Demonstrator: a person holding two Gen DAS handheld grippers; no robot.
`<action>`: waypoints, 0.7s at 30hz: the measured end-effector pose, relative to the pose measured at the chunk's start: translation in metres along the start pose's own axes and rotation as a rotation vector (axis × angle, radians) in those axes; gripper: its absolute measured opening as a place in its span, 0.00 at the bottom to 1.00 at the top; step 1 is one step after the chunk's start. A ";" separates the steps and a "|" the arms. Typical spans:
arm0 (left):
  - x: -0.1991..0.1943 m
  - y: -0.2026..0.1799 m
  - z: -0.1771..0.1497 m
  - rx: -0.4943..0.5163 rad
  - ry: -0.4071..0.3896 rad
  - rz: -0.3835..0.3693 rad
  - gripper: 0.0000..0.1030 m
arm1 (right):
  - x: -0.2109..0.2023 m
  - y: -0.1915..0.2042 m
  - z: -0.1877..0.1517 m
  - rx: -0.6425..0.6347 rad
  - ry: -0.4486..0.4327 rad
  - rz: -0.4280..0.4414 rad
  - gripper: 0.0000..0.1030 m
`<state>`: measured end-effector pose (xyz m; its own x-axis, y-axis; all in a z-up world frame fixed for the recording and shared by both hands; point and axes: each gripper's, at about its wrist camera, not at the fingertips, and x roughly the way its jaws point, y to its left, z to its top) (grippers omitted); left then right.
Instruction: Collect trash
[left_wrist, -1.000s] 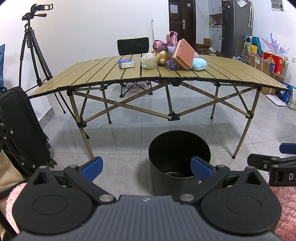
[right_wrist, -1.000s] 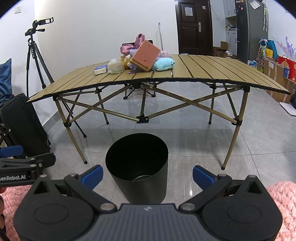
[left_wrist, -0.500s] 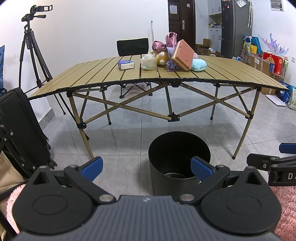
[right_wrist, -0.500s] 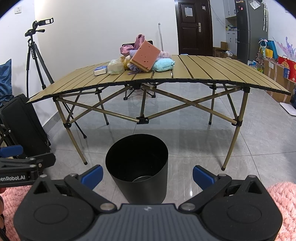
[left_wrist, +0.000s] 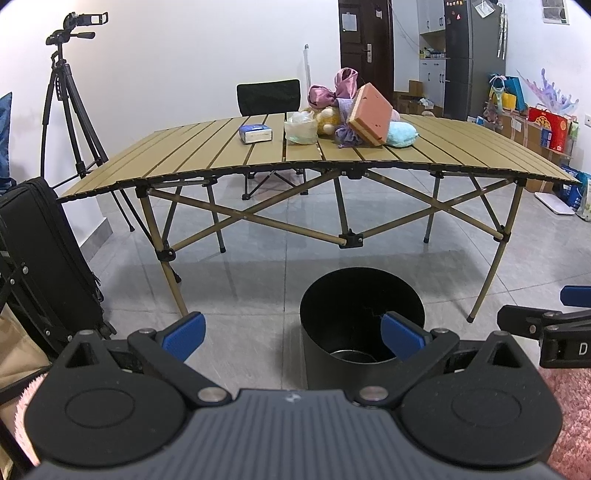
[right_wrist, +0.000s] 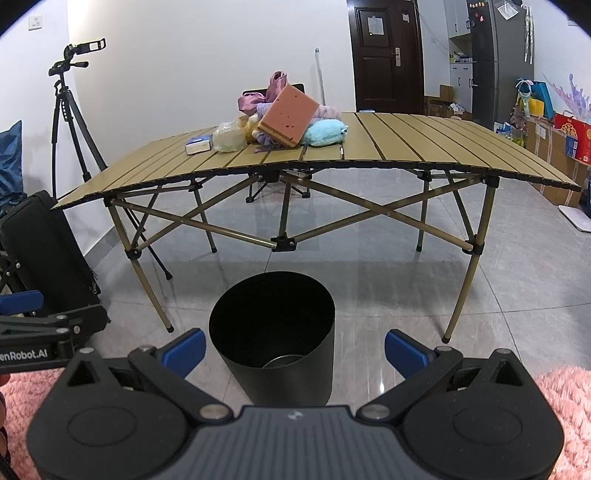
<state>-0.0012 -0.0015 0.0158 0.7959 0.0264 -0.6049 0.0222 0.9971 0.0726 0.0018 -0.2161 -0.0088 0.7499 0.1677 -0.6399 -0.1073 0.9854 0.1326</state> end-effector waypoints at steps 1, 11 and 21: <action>0.001 0.000 0.001 0.000 -0.002 0.002 1.00 | 0.001 -0.001 0.000 0.001 -0.003 -0.001 1.00; 0.016 0.002 0.016 -0.009 -0.031 0.019 1.00 | 0.013 -0.009 0.006 0.010 -0.028 -0.002 1.00; 0.041 0.006 0.041 -0.019 -0.052 0.034 1.00 | 0.032 -0.018 0.029 0.032 -0.096 0.013 1.00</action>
<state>0.0566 0.0031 0.0235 0.8264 0.0567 -0.5603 -0.0160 0.9969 0.0772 0.0467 -0.2290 -0.0091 0.8079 0.1749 -0.5628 -0.0974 0.9814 0.1652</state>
